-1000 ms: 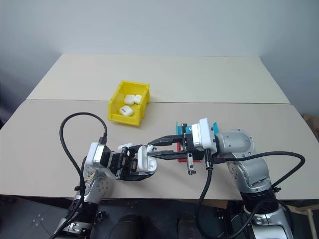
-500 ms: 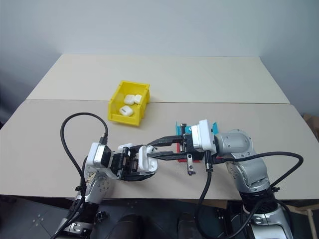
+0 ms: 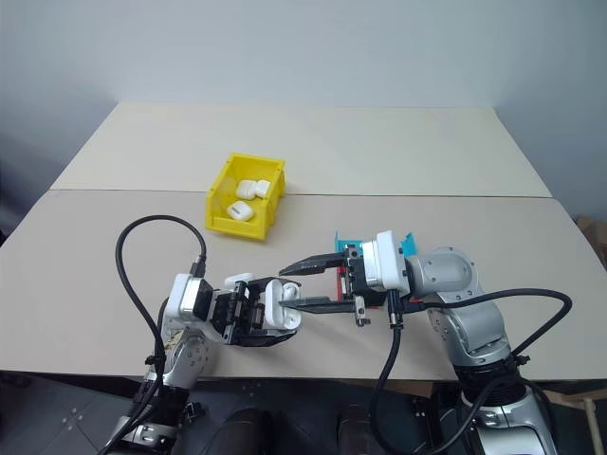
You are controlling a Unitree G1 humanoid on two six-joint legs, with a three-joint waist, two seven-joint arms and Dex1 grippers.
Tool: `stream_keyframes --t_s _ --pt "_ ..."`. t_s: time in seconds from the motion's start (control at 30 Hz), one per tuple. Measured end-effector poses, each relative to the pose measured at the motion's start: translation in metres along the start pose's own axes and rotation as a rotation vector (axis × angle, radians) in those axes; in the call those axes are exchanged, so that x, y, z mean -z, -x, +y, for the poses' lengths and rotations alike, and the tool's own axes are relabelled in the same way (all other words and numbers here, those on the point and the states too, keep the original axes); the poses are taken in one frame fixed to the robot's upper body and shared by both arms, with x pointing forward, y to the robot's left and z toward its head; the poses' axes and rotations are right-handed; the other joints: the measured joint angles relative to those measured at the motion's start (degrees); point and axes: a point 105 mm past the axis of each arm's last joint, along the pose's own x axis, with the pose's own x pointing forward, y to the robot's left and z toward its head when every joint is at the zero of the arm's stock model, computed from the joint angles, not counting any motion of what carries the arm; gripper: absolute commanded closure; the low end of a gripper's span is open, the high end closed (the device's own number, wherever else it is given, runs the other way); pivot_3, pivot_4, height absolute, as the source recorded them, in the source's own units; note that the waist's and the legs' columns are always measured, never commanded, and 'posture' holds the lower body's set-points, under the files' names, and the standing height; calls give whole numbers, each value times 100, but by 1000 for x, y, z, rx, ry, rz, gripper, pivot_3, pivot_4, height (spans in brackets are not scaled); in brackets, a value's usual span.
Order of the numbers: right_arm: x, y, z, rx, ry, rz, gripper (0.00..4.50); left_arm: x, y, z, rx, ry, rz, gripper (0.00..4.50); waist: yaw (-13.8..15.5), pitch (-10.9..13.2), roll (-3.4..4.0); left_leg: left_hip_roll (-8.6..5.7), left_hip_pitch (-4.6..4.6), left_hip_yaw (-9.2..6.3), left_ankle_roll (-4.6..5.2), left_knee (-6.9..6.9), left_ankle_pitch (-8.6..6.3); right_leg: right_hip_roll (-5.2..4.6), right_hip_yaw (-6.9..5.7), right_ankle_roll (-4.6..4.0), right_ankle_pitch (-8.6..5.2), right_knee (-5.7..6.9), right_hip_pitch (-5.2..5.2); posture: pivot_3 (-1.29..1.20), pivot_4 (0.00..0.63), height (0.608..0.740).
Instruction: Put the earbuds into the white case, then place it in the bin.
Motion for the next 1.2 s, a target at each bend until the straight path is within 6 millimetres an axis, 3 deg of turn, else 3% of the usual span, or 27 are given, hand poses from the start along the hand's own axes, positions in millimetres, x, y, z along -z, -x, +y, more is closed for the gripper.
stream_keyframes --t_s 0.27,0.37,0.5,0.63,0.83,1.03,1.2 --pt "-6 13 -1 2 3 9 1826 2 2 0 3 -6 13 1739 2 0 0 0 -1 0 0 0 0 0 0 0 0 -1 0 0 150 740" --pt "-14 30 -15 45 -18 59 1826 2 6 -3 16 -13 35 1739 -1 0 -1 0 -1 1 0 0 0 0 1 0 0 -1 1 0 150 740" --pt "-16 59 -50 137 -42 238 1826 5 12 -10 9 -6 47 1739 -21 0 0 2 3 1 4 0 -2 2 1 -2 -1 -1 0 0 150 740" --pt "3 87 -80 181 -79 503 1826 4 14 -17 8 -16 60 1739 -15 0 0 2 -2 5 6 -1 -3 2 4 -2 -1 -3 -9 0 150 740" --pt "46 105 -107 105 -102 937 1826 5 16 -22 -16 -26 80 1739 -40 0 3 3 -41 10 7 0 -3 2 8 -3 0 7 -58 0 150 740" --pt "76 95 -117 -79 -53 1151 1826 4 14 -17 -65 -86 76 1739 -31 0 4 3 -61 13 7 5 -3 0 8 -5 4 10 -78 0 150 740" --pt "86 87 -128 -165 -23 1222 1826 8 13 -19 -82 -76 88 1739 -23 1 6 3 -60 13 7 5 -3 0 6 -6 4 13 -78 0 150 740"
